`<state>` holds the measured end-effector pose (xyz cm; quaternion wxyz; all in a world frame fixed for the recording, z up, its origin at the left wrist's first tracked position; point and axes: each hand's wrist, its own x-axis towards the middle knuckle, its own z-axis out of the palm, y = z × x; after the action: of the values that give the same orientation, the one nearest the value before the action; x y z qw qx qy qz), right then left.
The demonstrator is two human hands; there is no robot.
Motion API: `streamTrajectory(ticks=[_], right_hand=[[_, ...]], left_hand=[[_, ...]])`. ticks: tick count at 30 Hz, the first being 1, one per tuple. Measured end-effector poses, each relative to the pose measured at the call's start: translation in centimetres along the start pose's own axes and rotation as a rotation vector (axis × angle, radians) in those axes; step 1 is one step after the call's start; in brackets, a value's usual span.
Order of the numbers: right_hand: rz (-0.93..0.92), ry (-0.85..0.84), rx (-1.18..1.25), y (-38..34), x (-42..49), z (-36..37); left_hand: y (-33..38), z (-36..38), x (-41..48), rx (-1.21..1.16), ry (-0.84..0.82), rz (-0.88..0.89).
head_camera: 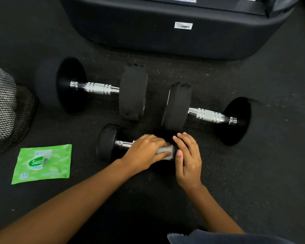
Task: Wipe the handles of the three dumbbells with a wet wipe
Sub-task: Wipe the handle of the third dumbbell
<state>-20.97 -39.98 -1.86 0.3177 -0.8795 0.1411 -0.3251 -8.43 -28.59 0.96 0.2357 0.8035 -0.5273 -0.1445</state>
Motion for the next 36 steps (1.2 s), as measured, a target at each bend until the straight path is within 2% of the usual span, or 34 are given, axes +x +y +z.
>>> streamTrajectory(ticks=[7,13,20,23,27,31,36], right_hand=[[-0.002,-0.011,-0.008,-0.1,0.0,-0.2],[0.017,0.021,0.005,-0.1,0.0,0.1],[0.004,0.000,-0.015,-0.1,0.0,0.0],[0.013,0.015,-0.007,-0.1,0.0,0.1],[0.006,0.009,-0.010,-0.1,0.0,0.0],[-0.002,0.003,-0.008,0.0,0.0,0.0],[-0.005,0.015,-0.009,0.1,0.0,0.1]], left_hand=[[-0.5,0.1,-0.8,0.090,0.080,0.200],[1.3,0.8,-0.6,0.149,0.126,0.124],[0.1,0.0,-1.3,0.195,0.174,0.206],[0.7,0.1,-1.2,0.234,0.189,0.179],[2.1,1.1,-0.6,0.203,0.175,0.165],[0.0,0.0,-1.3,0.228,0.139,0.218],[0.0,-0.2,-1.2,0.302,0.074,-0.003]])
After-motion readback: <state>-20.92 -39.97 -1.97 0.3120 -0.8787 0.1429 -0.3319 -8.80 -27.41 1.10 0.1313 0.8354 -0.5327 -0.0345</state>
